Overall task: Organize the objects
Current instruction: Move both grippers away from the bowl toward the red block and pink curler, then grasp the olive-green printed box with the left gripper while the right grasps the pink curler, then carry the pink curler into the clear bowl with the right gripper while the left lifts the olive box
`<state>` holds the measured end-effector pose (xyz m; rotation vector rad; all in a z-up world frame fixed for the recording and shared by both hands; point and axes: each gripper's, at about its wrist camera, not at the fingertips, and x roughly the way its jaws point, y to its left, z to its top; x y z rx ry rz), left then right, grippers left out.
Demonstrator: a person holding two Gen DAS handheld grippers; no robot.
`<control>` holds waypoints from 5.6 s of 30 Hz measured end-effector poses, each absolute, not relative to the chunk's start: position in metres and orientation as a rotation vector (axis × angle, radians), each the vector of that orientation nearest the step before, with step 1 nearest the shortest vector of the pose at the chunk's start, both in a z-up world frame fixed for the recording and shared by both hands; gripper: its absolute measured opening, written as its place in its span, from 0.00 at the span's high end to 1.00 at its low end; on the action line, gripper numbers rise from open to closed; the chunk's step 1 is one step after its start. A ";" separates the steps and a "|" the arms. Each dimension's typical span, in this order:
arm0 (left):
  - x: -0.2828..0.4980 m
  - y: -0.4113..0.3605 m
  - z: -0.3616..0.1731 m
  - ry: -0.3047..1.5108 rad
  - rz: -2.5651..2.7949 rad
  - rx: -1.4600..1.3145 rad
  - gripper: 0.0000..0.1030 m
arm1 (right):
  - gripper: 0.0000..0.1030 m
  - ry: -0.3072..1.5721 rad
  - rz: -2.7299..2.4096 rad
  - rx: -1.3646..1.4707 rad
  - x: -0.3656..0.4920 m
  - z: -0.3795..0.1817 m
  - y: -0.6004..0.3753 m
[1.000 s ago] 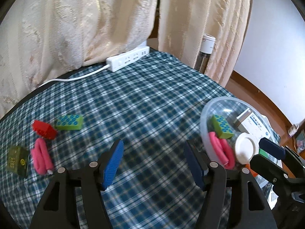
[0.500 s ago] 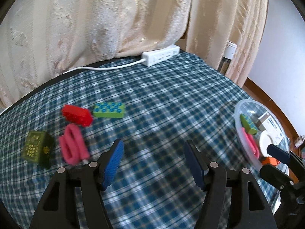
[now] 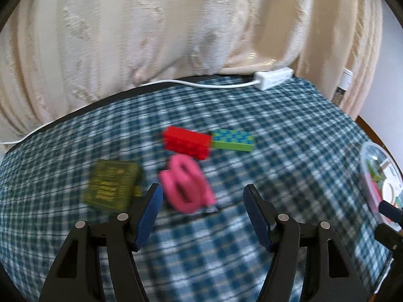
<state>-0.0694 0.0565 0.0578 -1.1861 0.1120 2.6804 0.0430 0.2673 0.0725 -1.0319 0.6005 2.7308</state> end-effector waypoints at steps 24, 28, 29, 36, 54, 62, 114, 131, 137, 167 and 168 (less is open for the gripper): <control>-0.108 -0.034 0.036 0.015 2.753 -1.234 0.32 | 0.17 0.524 2.786 -1.141 -0.002 0.071 0.227; -0.109 -0.036 0.036 -0.002 2.748 -1.222 0.31 | 0.17 0.535 2.796 -1.179 -0.016 0.069 0.220; -0.109 -0.036 0.036 -0.004 2.748 -1.220 0.31 | 0.17 0.526 2.799 -1.183 -0.019 0.069 0.218; -0.109 -0.040 0.036 -0.042 2.737 -1.209 0.30 | 0.17 0.424 2.844 -1.220 -0.047 0.070 0.196; -0.107 -0.050 0.036 -0.114 2.737 -1.224 0.30 | 0.17 0.219 2.907 -1.351 -0.133 0.049 0.153; -0.107 -0.049 0.034 -0.115 2.730 -1.228 0.30 | 0.17 0.192 2.920 -1.393 -0.158 0.042 0.141; -0.096 -0.027 0.040 -0.006 2.736 -1.165 0.34 | 0.52 0.330 2.868 -1.288 -0.090 0.049 0.164; -0.069 0.016 0.053 0.095 2.661 -1.073 0.34 | 0.52 0.391 2.780 -1.196 -0.034 0.062 0.200; -0.059 0.027 0.060 0.114 2.645 -1.035 0.34 | 0.52 0.414 2.740 -1.136 -0.009 0.070 0.218; -0.038 0.073 0.074 0.144 2.565 -0.998 0.34 | 0.52 0.493 2.452 -0.892 0.070 0.094 0.348; -0.038 0.076 0.075 0.147 2.560 -0.998 0.34 | 0.52 0.492 2.446 -0.892 0.071 0.093 0.352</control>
